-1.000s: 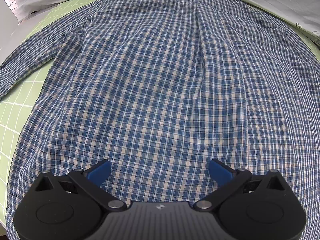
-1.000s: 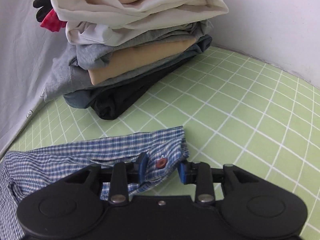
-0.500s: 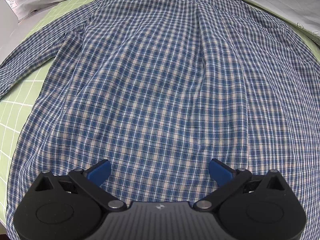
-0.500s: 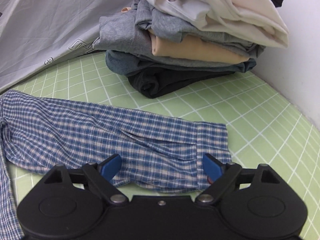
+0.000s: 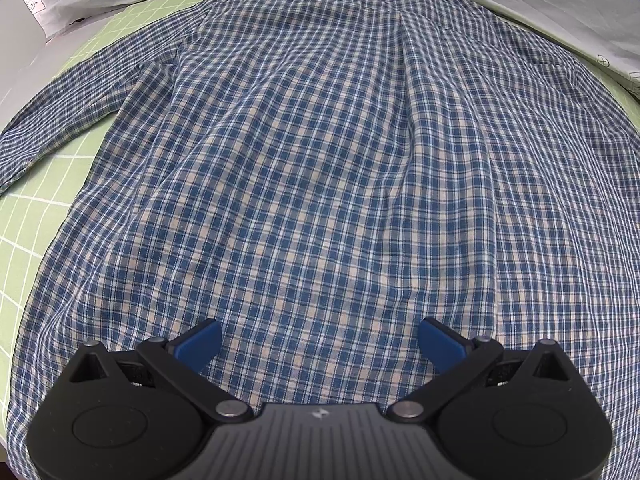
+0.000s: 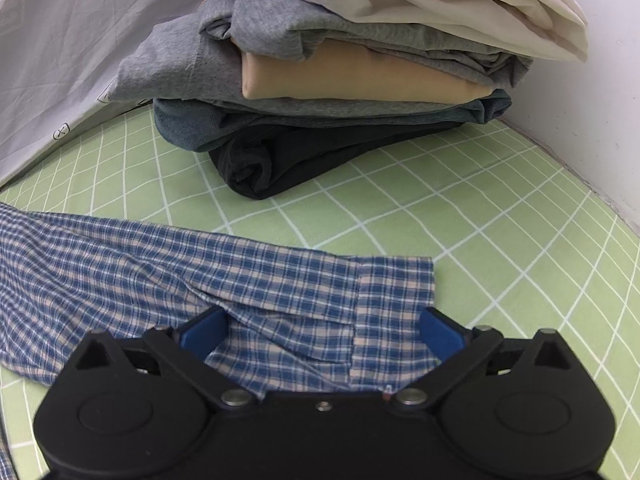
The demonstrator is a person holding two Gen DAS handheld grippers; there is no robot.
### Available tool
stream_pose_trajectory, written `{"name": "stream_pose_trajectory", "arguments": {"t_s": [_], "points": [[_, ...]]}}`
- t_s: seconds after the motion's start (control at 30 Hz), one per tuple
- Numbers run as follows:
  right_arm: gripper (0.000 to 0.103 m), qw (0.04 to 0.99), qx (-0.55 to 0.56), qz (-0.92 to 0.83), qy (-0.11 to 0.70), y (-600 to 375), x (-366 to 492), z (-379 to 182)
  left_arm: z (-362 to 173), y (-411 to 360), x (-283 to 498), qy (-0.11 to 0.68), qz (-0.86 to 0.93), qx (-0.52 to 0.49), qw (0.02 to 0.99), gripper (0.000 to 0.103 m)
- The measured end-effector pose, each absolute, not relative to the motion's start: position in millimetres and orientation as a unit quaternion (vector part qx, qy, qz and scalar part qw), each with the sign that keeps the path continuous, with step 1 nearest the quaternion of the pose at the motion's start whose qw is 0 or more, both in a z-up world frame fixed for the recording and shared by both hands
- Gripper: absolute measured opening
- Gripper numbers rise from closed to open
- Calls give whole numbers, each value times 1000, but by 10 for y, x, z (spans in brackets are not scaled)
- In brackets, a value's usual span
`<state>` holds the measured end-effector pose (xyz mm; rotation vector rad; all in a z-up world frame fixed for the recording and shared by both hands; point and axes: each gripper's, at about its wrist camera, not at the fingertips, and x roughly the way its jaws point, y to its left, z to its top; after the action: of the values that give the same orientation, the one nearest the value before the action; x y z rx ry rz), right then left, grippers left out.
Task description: Fold clothes
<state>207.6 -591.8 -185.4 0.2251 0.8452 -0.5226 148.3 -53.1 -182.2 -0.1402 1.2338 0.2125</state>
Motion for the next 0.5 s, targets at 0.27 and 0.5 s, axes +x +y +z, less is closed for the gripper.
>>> {"name": "stream_pose_trajectory", "arguments": {"t_s": [0.27,0.5], "points": [[102,848,66,-318,418,-6005,2191,-1728,-1758,-454,1441,568,93,-60,815,103],[103,884,12,-269,383,-5295,1834,-1464,-1761,-445,1314,556,86,-57,825,103]]}}
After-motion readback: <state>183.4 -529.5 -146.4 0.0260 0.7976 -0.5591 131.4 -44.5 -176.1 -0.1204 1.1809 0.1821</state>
